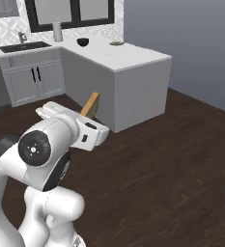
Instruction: Start the toaster. Once the lever pops up, take the bread to the plate on the dining counter.
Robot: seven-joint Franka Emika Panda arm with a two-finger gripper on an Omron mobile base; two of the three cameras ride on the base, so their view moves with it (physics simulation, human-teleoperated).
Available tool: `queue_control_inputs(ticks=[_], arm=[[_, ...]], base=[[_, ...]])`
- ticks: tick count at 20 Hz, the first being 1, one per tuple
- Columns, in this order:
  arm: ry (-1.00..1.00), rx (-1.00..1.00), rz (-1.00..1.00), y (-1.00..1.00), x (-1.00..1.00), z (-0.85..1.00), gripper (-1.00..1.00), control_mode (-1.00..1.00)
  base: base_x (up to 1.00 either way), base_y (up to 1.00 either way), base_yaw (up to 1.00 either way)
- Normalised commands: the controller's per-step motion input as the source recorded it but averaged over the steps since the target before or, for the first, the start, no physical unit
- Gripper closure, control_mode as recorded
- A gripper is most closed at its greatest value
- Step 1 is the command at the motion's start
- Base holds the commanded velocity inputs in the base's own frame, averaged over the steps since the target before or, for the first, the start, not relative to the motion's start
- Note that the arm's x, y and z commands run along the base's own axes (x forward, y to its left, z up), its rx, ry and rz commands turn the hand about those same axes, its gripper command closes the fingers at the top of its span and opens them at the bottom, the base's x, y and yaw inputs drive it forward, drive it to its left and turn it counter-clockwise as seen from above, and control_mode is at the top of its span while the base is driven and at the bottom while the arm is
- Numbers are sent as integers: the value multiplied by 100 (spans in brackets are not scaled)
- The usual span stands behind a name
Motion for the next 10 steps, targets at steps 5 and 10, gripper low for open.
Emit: queue_control_inputs(ticks=[5, 10], arm=[[0, 0, 0, 0, 0, 0, 100, 100], [0, 0, 0, 0, 0, 0, 100, 100]], base=[[100, 5, -38], [100, 2, -47]])
